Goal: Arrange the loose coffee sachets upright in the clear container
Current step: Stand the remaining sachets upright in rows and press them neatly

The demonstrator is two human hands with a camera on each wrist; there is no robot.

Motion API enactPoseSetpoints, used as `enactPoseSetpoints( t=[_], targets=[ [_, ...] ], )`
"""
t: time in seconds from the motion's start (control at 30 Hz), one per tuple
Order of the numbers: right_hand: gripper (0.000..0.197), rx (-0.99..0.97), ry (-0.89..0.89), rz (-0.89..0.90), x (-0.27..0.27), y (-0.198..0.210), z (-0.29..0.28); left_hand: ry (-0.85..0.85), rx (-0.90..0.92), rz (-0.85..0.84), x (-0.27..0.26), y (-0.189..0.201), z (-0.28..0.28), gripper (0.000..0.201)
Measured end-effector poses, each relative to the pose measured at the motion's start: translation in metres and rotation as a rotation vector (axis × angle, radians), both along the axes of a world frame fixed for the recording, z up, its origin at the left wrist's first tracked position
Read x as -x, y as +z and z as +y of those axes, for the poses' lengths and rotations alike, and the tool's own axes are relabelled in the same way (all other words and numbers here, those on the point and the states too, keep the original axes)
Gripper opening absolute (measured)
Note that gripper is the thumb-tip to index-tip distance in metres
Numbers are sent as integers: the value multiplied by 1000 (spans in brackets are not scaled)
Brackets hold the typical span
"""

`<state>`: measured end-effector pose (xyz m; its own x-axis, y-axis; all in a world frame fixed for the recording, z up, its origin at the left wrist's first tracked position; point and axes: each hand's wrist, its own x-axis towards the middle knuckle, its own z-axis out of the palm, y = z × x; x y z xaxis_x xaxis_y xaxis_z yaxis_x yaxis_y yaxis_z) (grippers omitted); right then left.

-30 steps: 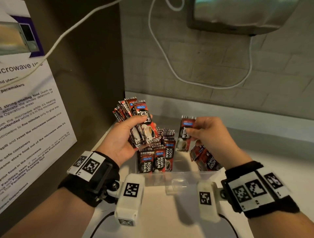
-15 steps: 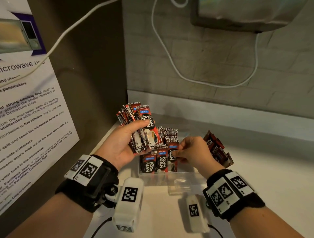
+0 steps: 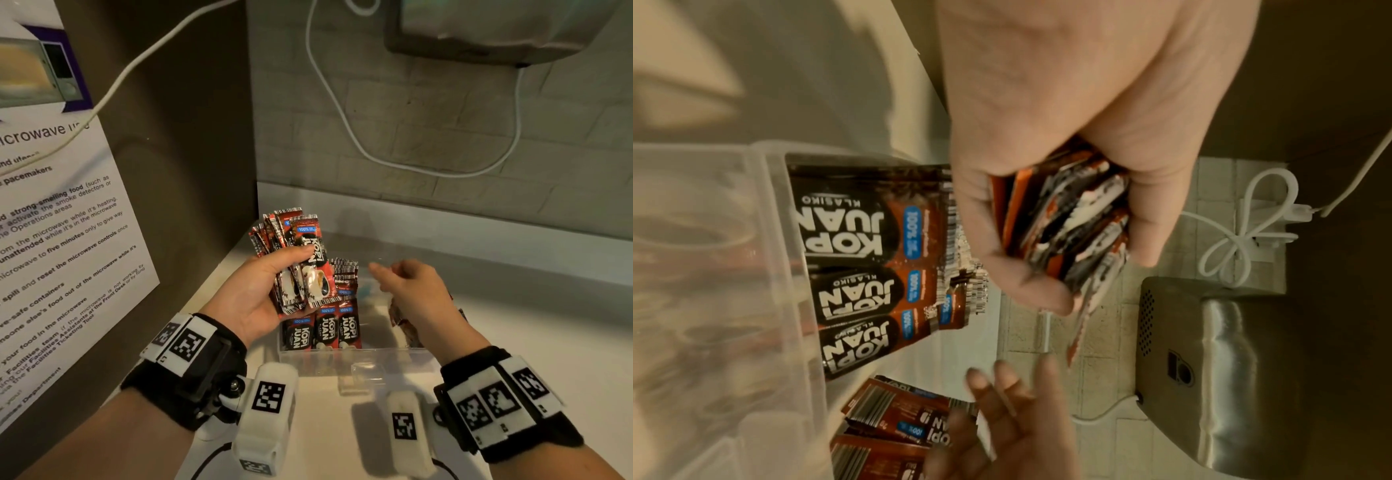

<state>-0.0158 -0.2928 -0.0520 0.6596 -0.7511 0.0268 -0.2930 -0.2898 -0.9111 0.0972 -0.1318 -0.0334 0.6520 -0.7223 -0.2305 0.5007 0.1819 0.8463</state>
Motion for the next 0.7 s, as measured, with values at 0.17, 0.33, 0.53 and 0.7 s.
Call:
enactPoseSetpoints(
  t=[0.17,0.33,0.53,0.7],
  targets=[
    [26,-174,194,-192,-1,28,26,-73,-24,-23,11,3,-8,39],
    [13,-196,240,-258,-6,34,32,-119,-19,-43,12,3,-9,50],
    [17,-238,160,-353,-8,38,25,-18,-32,-7,5,5,-6,14],
    [15,-123,23,-161,3,25,0,112,45,35,-13,13,5,10]
  ],
)
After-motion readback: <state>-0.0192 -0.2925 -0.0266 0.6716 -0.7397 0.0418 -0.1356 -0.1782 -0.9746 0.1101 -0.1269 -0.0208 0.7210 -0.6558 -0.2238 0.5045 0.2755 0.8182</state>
